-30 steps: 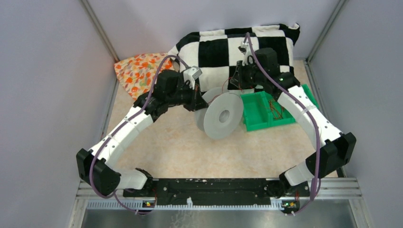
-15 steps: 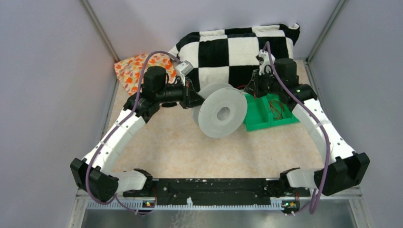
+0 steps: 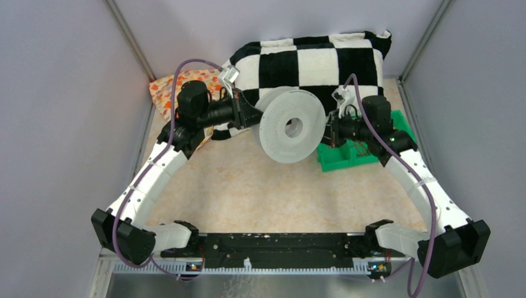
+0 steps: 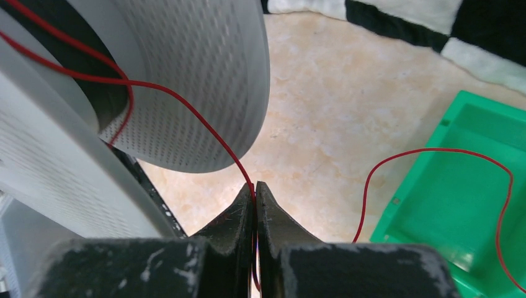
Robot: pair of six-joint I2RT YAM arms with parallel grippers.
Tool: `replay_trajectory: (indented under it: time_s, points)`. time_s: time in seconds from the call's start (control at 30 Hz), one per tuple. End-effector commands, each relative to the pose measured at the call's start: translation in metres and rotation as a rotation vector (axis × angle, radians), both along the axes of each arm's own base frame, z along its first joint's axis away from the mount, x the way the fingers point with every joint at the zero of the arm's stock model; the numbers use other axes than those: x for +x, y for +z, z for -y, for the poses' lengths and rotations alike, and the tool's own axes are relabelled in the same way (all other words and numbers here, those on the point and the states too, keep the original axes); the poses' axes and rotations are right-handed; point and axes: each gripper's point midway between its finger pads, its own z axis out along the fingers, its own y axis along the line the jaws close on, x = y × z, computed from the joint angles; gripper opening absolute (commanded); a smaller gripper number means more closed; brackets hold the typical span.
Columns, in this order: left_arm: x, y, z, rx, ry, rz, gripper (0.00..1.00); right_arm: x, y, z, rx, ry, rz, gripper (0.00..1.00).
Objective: Wrap the cables
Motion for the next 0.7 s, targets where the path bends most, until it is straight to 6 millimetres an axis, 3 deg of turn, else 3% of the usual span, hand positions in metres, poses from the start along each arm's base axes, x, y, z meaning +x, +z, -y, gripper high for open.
replay_trajectory:
  time_s: [0.0,0.33,0.53,0.67]
  points:
    - [-0.005,0.071,-0.004,-0.168,0.028,0.110,0.00,-0.006,0.016,-0.013,0.121,0.049,0.050,0.02]
    - [-0.009,0.088,-0.009,-0.208,0.064,0.105,0.00,-0.009,0.028,-0.030,0.324,0.072,0.041,0.12]
    - [-0.015,0.103,-0.015,-0.223,0.083,0.138,0.00,-0.006,0.024,-0.033,0.356,0.069,0.018,0.19]
    - [-0.014,0.120,-0.025,-0.229,0.151,0.173,0.00,-0.007,0.022,-0.033,0.357,0.073,0.007,0.31]
